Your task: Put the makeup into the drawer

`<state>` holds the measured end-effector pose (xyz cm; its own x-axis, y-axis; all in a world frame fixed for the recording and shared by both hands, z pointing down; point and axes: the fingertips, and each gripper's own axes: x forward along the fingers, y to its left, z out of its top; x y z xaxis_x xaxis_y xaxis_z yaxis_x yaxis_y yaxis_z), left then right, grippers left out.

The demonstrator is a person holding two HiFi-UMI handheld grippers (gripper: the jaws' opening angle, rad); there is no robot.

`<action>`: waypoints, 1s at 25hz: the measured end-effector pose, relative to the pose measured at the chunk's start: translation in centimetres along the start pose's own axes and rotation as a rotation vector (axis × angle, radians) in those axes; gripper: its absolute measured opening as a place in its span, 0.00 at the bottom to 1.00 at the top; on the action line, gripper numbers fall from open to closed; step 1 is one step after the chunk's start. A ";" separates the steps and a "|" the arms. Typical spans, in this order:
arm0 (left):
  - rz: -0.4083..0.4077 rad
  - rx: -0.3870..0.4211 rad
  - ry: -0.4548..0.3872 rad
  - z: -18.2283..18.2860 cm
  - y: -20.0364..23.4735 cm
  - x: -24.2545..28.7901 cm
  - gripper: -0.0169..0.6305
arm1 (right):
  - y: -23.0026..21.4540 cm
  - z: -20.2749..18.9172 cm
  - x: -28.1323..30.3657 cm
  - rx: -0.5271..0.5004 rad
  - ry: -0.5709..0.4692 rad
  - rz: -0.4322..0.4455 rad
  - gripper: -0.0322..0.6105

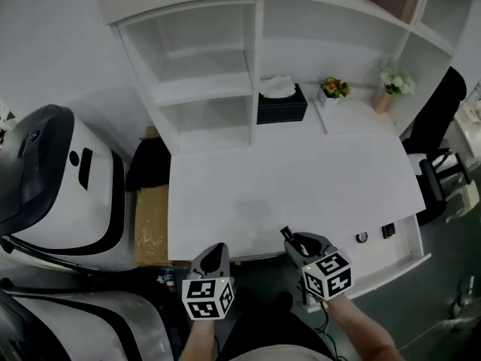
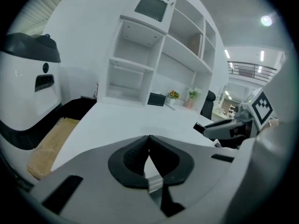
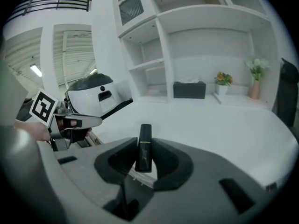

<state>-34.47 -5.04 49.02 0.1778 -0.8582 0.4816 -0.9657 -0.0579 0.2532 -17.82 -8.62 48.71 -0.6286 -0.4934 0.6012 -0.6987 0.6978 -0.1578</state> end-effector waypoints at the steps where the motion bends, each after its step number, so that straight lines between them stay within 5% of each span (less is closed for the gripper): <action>1: -0.018 0.010 0.007 0.0 -1.0 0.6 0.03 | -0.7 -0.6 -0.7 0.020 -0.001 -0.015 0.21; 11: -0.153 0.097 0.050 -0.2 -9.9 4.7 0.03 | -6.6 -5.8 -7.3 0.198 -0.018 -0.137 0.21; 25: -0.184 0.137 0.091 -2.1 -16.2 6.1 0.03 | -10.8 -13.4 -10.5 0.328 0.072 -0.208 0.21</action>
<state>-17.37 -8.29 49.59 0.3631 -0.7777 0.5131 -0.9311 -0.2827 0.2305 0.91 -3.96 54.58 -0.4448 -0.5607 0.6984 -0.8880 0.3779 -0.2621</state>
